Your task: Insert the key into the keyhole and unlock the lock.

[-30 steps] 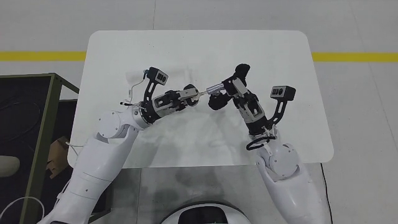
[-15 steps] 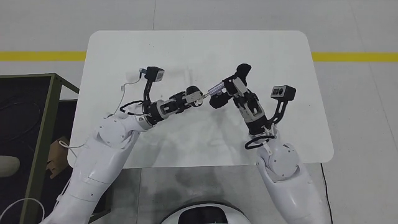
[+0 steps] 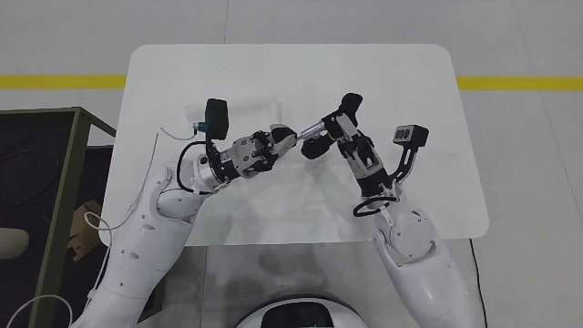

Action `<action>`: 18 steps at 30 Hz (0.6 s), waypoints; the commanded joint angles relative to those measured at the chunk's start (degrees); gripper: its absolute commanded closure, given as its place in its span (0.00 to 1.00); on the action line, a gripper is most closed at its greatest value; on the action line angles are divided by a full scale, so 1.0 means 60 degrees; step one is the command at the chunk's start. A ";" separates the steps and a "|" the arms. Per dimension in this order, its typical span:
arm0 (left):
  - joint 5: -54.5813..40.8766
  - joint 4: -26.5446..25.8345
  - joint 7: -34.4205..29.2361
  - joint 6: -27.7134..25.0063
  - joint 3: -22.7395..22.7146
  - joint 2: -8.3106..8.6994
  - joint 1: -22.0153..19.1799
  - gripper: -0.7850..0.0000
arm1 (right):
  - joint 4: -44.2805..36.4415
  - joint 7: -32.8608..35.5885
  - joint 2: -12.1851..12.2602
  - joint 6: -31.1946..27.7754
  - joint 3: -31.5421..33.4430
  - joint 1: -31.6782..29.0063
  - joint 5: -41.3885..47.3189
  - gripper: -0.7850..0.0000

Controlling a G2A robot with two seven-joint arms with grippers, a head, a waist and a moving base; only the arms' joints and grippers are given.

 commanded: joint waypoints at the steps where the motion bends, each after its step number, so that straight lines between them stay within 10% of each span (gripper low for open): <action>1: 0.2042 -0.0015 0.1231 -0.0056 0.0021 -0.0044 0.0021 1.00 | 0.0004 -0.0045 -0.0002 0.0023 -0.0019 0.0020 -0.0048 1.00; 9: 0.7578 0.0304 0.5648 0.0849 0.0309 -0.0032 -0.0119 1.00 | -0.0203 -0.0224 0.0020 0.0292 0.0037 -0.0007 -0.0527 1.00; 13: 0.7698 0.1011 0.6567 0.1258 0.0472 -0.0053 -0.0237 1.00 | -0.0290 -0.0377 0.0026 0.0435 0.0093 -0.0056 -0.0551 1.00; 15: 0.6923 0.1343 0.6588 0.1381 0.0486 -0.0101 -0.0291 0.59 | -0.0303 -0.0390 0.0031 0.0457 0.0111 -0.0071 -0.0575 1.00; 18: 0.5132 0.1730 0.5992 0.1460 0.0508 -0.0194 -0.0325 0.66 | -0.0291 -0.0443 0.0040 0.0455 0.0157 -0.0106 -0.0633 1.00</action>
